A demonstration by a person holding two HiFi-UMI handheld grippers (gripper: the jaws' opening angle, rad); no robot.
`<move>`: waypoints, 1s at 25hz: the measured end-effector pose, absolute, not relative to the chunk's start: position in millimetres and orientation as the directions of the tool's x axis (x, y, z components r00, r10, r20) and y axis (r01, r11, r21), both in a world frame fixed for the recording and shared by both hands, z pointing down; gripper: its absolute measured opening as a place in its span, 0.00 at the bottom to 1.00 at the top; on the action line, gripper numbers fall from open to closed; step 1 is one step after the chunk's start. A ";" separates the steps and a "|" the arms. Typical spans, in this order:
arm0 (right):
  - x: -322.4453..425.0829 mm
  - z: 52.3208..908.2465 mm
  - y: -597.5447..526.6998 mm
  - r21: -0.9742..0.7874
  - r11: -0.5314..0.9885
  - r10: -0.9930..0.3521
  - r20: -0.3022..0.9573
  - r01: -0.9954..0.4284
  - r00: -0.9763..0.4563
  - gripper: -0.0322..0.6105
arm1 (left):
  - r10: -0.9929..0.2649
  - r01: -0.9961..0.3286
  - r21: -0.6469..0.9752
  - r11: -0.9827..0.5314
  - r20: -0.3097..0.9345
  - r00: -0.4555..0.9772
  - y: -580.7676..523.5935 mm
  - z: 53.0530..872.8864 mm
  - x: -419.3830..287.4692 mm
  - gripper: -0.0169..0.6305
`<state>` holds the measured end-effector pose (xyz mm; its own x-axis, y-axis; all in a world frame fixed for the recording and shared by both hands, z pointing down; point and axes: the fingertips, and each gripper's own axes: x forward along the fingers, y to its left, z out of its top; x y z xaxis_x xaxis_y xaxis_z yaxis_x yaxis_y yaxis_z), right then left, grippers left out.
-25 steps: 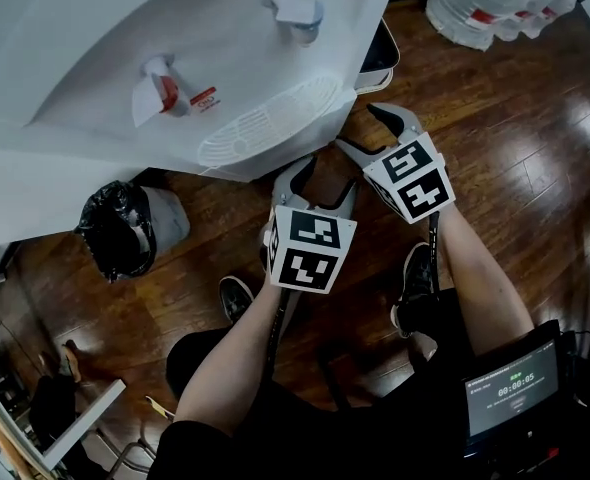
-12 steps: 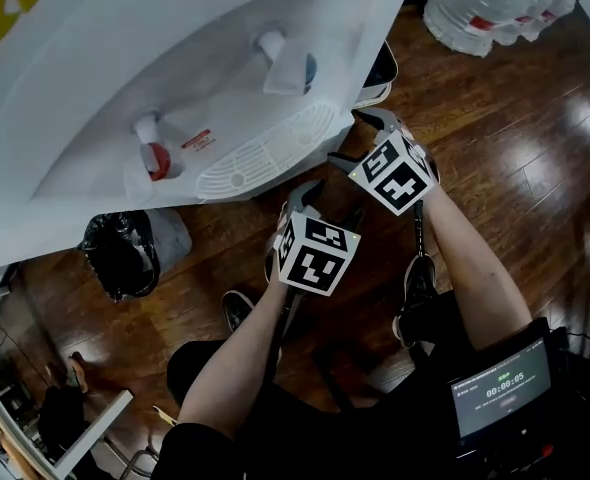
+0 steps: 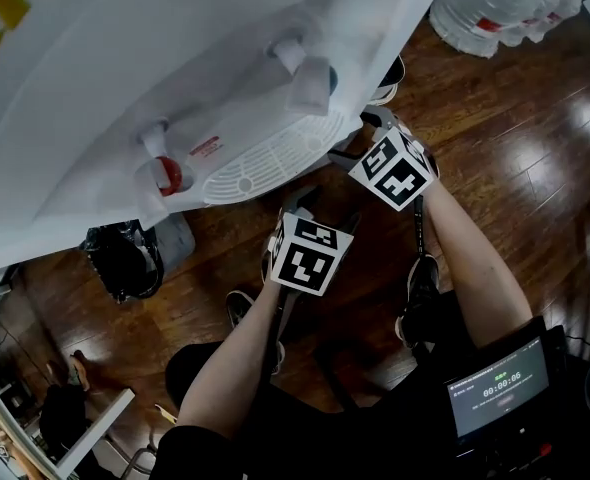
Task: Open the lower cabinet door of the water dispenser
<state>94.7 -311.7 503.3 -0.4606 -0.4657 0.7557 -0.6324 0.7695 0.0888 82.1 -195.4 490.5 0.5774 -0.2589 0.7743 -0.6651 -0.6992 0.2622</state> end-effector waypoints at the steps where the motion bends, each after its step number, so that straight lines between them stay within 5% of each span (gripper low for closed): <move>1: 94.7 503.4 -311.8 0.090 0.769 -0.467 0.756 -0.633 -0.459 0.62 | -0.256 -0.661 0.266 -0.701 0.772 0.582 -194.2 489.8 82.8 0.52; 25: 105.0 509.9 -270.0 0.062 0.692 -0.480 0.784 -0.720 -0.394 0.62 | -0.289 -0.653 0.241 -0.718 0.750 0.595 -155.0 456.4 81.2 0.52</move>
<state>105.0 -270.0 509.9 -0.3944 -0.4801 0.7835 -0.7195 0.6917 0.0617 81.2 -155.0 456.4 0.5946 -0.2888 0.7504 -0.6532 -0.7177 0.2414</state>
